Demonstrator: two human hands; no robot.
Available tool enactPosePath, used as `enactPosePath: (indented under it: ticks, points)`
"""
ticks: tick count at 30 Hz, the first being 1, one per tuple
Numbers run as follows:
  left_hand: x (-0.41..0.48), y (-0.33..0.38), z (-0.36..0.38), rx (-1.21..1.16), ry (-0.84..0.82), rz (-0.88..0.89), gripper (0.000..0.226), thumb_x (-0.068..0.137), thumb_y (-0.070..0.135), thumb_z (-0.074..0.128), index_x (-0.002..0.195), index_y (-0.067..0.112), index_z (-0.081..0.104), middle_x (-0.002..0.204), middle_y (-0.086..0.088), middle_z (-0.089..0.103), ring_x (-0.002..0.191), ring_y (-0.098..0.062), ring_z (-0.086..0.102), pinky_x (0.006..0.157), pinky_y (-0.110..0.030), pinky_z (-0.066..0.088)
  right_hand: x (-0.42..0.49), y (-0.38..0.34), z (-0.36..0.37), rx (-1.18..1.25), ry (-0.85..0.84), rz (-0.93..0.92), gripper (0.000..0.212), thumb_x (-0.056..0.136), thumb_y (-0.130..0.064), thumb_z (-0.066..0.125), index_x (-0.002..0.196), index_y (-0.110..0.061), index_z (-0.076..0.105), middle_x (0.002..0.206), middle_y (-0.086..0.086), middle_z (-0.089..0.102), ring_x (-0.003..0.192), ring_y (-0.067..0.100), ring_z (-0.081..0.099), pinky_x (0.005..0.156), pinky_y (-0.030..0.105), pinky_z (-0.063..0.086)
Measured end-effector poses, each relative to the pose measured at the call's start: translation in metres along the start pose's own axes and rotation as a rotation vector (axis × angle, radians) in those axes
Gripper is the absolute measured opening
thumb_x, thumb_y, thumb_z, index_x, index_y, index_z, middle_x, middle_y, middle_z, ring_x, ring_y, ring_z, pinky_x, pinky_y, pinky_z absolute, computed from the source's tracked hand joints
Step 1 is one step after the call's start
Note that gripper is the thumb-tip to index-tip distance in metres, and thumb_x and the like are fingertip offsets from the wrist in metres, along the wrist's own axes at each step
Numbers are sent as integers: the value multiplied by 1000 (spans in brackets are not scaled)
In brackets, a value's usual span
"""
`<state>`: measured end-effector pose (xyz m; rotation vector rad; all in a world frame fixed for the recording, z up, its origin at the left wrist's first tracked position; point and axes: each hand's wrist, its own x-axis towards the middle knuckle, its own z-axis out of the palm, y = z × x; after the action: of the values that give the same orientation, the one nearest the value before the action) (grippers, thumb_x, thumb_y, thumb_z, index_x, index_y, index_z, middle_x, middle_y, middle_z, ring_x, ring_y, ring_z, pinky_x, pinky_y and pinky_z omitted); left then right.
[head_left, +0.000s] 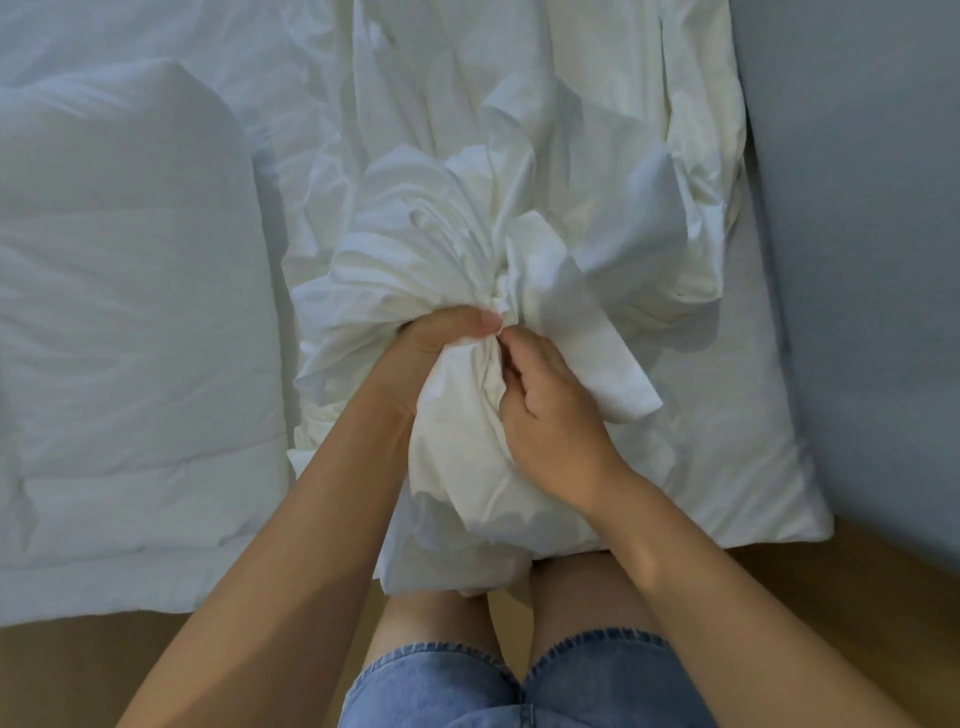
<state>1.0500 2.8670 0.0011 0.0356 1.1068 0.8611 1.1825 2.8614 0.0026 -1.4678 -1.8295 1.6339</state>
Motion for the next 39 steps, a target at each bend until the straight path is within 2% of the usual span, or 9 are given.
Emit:
enactPosePath:
  ticks: [3,6,8,11,17,26,32,36,39]
  points:
    - [2,-3,4,-26,42,-2,16,72,10,55,69,5,70,62,-9,64,57,-19,64,59,-23,53,0,2,-7,16,-8,-22,31,98,-15,43,124,-25,54,117,-4,60,103,9,54,91,20,40]
    - [6,-4,-1,1,184,93,25,55,10,66,79,5,65,66,-9,62,61,-21,62,64,-28,51,-2,5,-25,153,335,-47,16,90,-19,54,102,-30,56,75,-13,57,68,-2,53,67,16,44]
    - [6,-1,-5,39,244,122,32,42,15,71,73,8,66,64,-6,62,61,-19,62,63,-27,51,9,17,-43,168,564,83,13,89,-23,53,101,-25,55,84,-11,57,76,-2,53,72,18,45]
    - [8,2,-4,71,258,93,30,42,9,68,72,6,68,65,-7,62,65,-21,61,69,-28,51,24,27,-58,330,391,334,15,95,-21,50,90,-10,59,87,-2,57,83,8,52,72,18,43]
    - [10,-3,3,39,217,89,18,53,7,60,71,6,62,63,-7,61,62,-20,61,64,-26,51,21,4,-28,603,-38,228,26,95,-9,50,71,-14,60,69,-6,57,69,3,51,66,11,40]
    - [3,-8,-10,-35,-16,63,17,65,20,79,77,8,75,69,-8,70,64,-18,69,61,-26,55,9,-7,2,-130,183,-86,17,95,-18,54,92,-6,65,97,0,39,94,18,40,84,15,28]
    - [10,-6,-14,56,88,79,6,62,10,68,65,11,73,60,-4,68,57,-16,67,57,-25,53,16,-3,-19,627,155,271,21,93,-26,55,80,-14,66,83,-4,67,73,1,65,69,15,47]
    - [13,-8,-10,-39,-148,28,32,54,9,80,86,8,77,81,-10,72,76,-22,70,69,-29,57,30,-3,-20,538,69,356,29,91,-28,60,67,-14,56,46,-13,56,42,-1,53,44,12,39]
    - [18,-9,-10,11,-60,54,38,52,7,80,89,7,75,85,-12,72,78,-24,70,71,-31,57,38,-7,-15,521,195,336,39,92,-16,57,56,-13,43,40,-10,42,42,11,42,48,25,36]
